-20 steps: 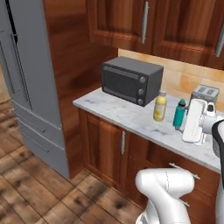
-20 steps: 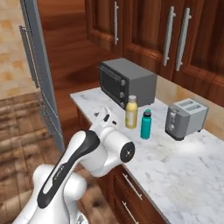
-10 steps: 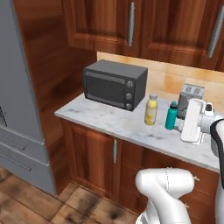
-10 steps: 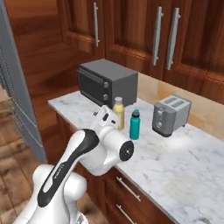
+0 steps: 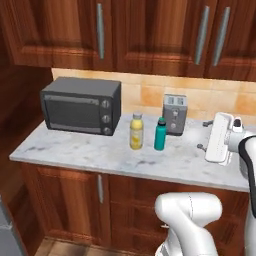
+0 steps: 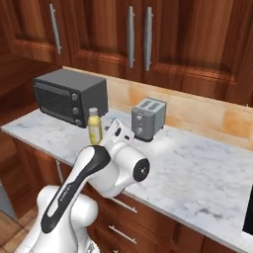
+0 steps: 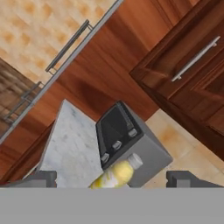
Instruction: Move the drinks to the dining counter.
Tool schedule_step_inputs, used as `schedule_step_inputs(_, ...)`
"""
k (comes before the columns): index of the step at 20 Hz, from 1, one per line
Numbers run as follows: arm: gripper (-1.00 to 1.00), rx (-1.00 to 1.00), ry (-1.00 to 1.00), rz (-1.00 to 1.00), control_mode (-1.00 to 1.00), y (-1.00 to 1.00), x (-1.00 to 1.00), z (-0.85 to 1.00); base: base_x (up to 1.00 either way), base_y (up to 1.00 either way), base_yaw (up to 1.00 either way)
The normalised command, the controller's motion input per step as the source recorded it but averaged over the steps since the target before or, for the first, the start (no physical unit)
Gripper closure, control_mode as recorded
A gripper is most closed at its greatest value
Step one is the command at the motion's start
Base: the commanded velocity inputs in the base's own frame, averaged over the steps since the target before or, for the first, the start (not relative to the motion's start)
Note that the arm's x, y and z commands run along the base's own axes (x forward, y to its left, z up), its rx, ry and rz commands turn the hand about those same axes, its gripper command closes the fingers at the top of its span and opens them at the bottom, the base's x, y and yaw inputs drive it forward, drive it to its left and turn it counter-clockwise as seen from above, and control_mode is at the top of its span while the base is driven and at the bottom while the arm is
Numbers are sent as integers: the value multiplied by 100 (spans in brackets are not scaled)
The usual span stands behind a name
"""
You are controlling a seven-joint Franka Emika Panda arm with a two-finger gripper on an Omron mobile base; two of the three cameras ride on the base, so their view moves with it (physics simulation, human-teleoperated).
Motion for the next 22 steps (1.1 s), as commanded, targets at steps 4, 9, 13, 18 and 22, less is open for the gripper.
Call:
schedule_step_inputs(4, -100, 0, 0, 0, 100, 0, 0, 0, 31, 64, -31)
schedule_step_inputs(9, -100, 0, 0, 0, 100, 0, 0, 0, 11, 70, -15)
schedule_step_inputs(13, -100, 0, 0, 0, 100, 0, 0, 0, 18, 18, -14)
schedule_step_inputs(18, -100, 0, 0, 0, 100, 0, 0, 0, 40, -5, -23)
schedule_step_inputs(22, -100, 0, 0, 0, 100, 0, 0, 0, 76, -11, -25)
